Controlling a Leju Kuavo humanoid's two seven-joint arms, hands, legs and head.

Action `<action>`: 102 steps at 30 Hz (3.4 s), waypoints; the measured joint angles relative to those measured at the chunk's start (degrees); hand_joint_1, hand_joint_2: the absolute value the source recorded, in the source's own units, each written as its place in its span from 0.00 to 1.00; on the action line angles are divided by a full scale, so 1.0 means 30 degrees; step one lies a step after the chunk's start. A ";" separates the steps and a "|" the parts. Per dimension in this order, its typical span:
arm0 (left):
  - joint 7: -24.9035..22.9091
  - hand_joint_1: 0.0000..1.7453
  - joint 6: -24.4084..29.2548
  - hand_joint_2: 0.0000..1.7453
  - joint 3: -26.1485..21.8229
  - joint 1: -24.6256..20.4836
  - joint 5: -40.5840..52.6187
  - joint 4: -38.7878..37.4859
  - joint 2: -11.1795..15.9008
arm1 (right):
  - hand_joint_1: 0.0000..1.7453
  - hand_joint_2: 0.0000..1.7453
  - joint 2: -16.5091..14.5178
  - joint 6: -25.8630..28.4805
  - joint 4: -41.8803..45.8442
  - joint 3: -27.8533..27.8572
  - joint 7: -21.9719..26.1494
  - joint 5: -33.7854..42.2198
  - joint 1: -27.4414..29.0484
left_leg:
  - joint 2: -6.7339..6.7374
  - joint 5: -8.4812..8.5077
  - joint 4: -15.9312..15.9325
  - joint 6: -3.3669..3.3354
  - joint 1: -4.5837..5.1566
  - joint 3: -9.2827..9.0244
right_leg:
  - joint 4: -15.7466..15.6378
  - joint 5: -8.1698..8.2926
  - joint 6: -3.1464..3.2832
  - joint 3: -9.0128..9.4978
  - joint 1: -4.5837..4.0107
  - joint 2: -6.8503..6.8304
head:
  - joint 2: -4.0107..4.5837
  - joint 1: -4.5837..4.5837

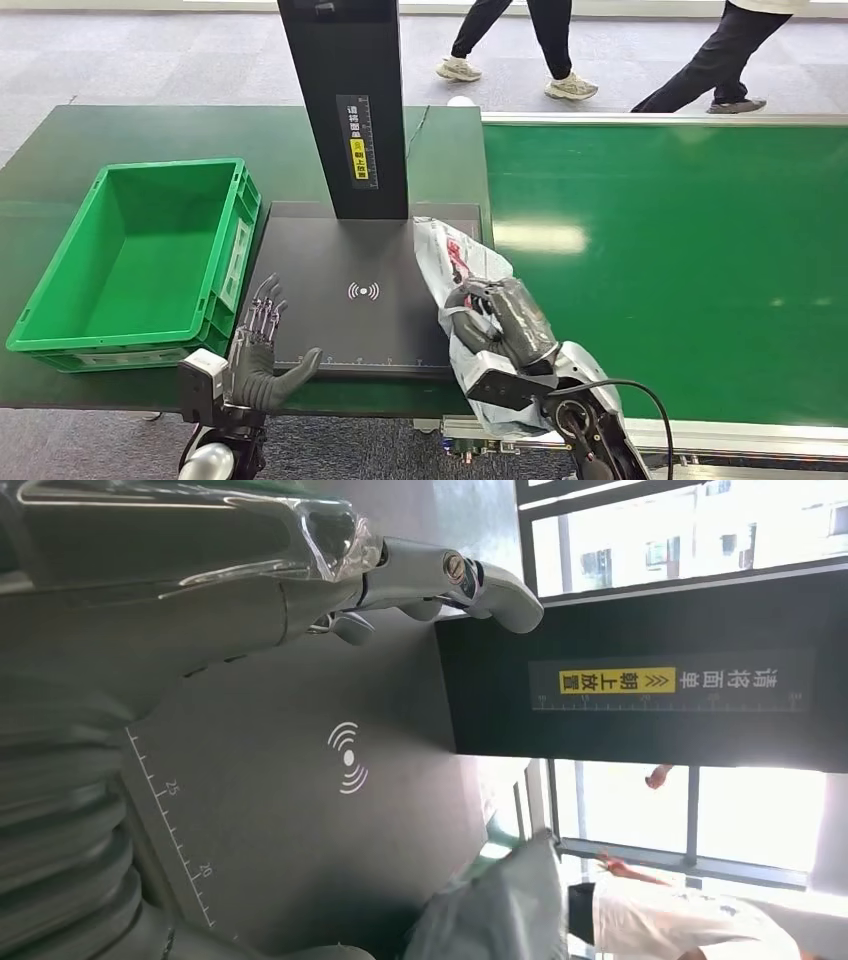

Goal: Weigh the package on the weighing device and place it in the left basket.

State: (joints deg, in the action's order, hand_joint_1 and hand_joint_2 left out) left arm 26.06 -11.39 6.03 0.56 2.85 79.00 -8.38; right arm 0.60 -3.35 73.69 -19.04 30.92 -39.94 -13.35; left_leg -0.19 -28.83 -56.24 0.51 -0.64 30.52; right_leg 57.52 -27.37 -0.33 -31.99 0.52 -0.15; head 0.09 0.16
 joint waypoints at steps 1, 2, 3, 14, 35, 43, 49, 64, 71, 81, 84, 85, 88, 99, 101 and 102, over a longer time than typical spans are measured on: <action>0.0024 0.00 0.0002 1.00 0.0035 -0.0013 -0.0009 -0.0063 0.0018 | 1.00 1.00 0.0011 -0.0256 -0.0660 -0.0442 -0.0178 -0.0131 -0.0272 | 0.0005 0.0000 0.0000 0.0000 0.0000 -0.0002 | 0.0000 0.0000 0.0000 0.0001 0.0000 0.0000 | 0.0000 0.0000; 0.0040 0.00 0.0000 1.00 0.0069 -0.0023 -0.0015 -0.0118 0.0031 | 1.00 1.00 0.0016 -0.0397 -0.1321 -0.0863 -0.0377 -0.0302 -0.0532 | 0.0005 0.0001 -0.0001 0.0000 0.0000 -0.0003 | 0.0000 0.0000 0.0000 0.0002 0.0000 -0.0001 | -0.0002 0.0000; 0.0051 0.00 0.0000 1.00 0.0098 -0.0028 -0.0018 -0.0171 0.0036 | 1.00 1.00 0.0015 -0.0425 -0.1989 -0.1263 -0.0561 -0.0483 -0.0789 | 0.0002 0.0002 -0.0001 -0.0001 0.0000 -0.0004 | -0.0001 0.0000 0.0000 0.0004 0.0000 -0.0003 | -0.0002 0.0000; 0.0073 0.00 0.0022 1.00 0.0186 -0.0045 -0.0020 -0.0503 0.0040 | 1.00 1.00 -0.0324 0.1016 -0.6743 -0.3523 -0.0151 -0.1161 -0.2582 | -0.0006 0.0007 -0.0001 -0.0002 -0.0001 -0.0011 | 0.0000 0.0002 0.0002 0.0006 -0.0001 -0.0001 | -0.0002 -0.0002; 0.0428 0.00 -0.0024 1.00 0.0490 -0.0712 -0.0219 -0.1652 0.0049 | 1.00 1.00 -0.0166 -0.1586 -0.6132 -0.4872 0.2976 0.3439 -0.2161 | 0.0007 0.0006 -0.0002 -0.0002 -0.0002 -0.0017 | 0.0000 0.0002 0.0003 0.0002 -0.0002 0.0003 | 0.0000 0.0000; 0.0470 0.00 0.0027 1.00 0.0490 -0.0731 -0.0388 -0.1712 0.0162 | 0.15 1.00 0.0144 0.0923 -0.5057 -0.5636 0.3011 0.3594 -0.2127 | 0.0001 0.0006 -0.0002 -0.0002 -0.0002 -0.0016 | 0.0000 0.0002 0.0003 0.0007 -0.0002 0.0003 | 0.0000 0.0002; 0.0472 0.00 0.0016 1.00 0.0499 -0.0639 -0.0392 -0.1709 0.0186 | 0.00 1.00 0.0142 0.2475 -0.4263 -0.5687 0.3011 0.3976 -0.2013 | 0.0002 0.0006 -0.0002 -0.0002 -0.0002 -0.0017 | 0.0000 0.0002 0.0003 0.0006 -0.0002 0.0004 | 0.0000 0.0002; 0.0902 0.00 0.0681 1.00 0.0539 -0.0431 0.0395 -0.1479 0.0178 | 0.00 1.00 0.0091 0.3190 -0.4097 -0.4696 0.1697 0.3120 -0.1774 | 0.0000 0.0006 -0.0002 -0.0002 -0.0001 -0.0016 | 0.0000 0.0002 0.0003 0.0007 -0.0001 0.0003 | -0.0002 0.0002; 0.1807 0.00 0.0847 1.00 0.0798 -0.0051 0.1319 -0.0275 0.0182 | 0.00 1.00 -0.0058 0.2644 -0.4100 -0.3666 0.1905 0.4384 -0.1636 | -0.0002 0.0006 -0.0002 -0.0002 -0.0001 -0.0015 | 0.0000 0.0002 0.0003 0.0004 -0.0001 0.0002 | -0.0002 -0.0002; 0.1851 0.00 0.4126 1.00 0.3466 -0.0445 0.7568 0.2688 0.0432 | 0.00 1.00 -0.0045 0.5824 0.0132 -0.0164 0.2763 0.7339 -0.0114 | -0.0034 0.0007 -0.0010 -0.0005 0.0007 -0.0019 | -0.0006 0.0003 0.0001 0.0008 0.0006 -0.0012 | 0.0000 0.0000; 0.0873 0.00 0.4476 1.00 0.4741 -0.1517 0.9199 0.2500 0.0588 | 0.00 1.00 -0.0047 0.6324 0.2077 0.1271 0.2969 0.7860 0.0611 | -0.0028 0.0008 -0.0012 -0.0006 0.0007 -0.0024 | -0.0006 0.0008 0.0003 0.0016 0.0006 -0.0013 | 0.0000 0.0000; 0.0646 0.00 0.4691 1.00 0.5158 -0.1859 0.9752 0.2343 0.0652 | 0.00 1.00 -0.0047 0.6322 0.2681 0.1725 0.3000 0.8082 0.0842 | -0.0021 0.0008 -0.0012 -0.0006 0.0006 -0.0026 | -0.0006 0.0010 0.0005 0.0016 0.0006 -0.0010 | 0.0000 0.0000; -0.0112 0.00 0.5387 1.00 0.6336 -0.2768 1.1461 0.1618 0.0832 | 0.00 1.00 -0.0047 0.6096 0.4183 0.2974 0.3031 0.8707 0.1386 | -0.0013 0.0007 -0.0011 -0.0006 0.0006 -0.0025 | -0.0006 0.0013 0.0008 0.0011 0.0006 -0.0009 | 0.0000 -0.0004; -0.4780 0.00 0.5269 1.00 0.8386 -0.6023 1.5565 -0.3165 0.0513 | 0.00 1.00 -0.0530 0.5506 0.6176 0.5282 0.3040 0.8288 0.1996 | 0.0000 0.0018 -0.0010 -0.0005 0.0005 -0.0026 | -0.0005 0.0031 0.0010 0.0010 0.0004 -0.0001 | 0.0000 0.0002; -0.5211 0.00 0.5104 1.00 0.8490 -0.6706 1.5870 -0.4333 0.0279 | 0.00 1.00 -0.0754 0.5368 0.6254 0.5536 0.3040 0.8047 0.2037 | 0.0014 0.0023 -0.0010 -0.0004 0.0005 -0.0028 | -0.0005 0.0040 0.0012 0.0009 0.0004 0.0005 | 0.0000 -0.0004; -0.5374 0.00 0.5015 1.00 0.8541 -0.6967 1.6004 -0.4798 0.0181 | 0.00 1.00 -0.0843 0.5335 0.6275 0.5638 0.3040 0.7972 0.2044 | 0.0014 0.0024 -0.0011 -0.0005 0.0005 -0.0029 | -0.0005 0.0040 0.0011 0.0008 0.0004 0.0006 | 0.0000 -0.0004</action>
State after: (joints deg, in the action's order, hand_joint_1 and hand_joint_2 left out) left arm 9.94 3.65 31.65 -20.35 50.86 64.61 -7.84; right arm -1.93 12.65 92.52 -2.12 40.04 -16.03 -7.22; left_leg -0.15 -28.76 -56.28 0.50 -0.63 30.44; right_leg 57.51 -27.25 -0.30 -31.97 0.53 -0.14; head 0.09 0.15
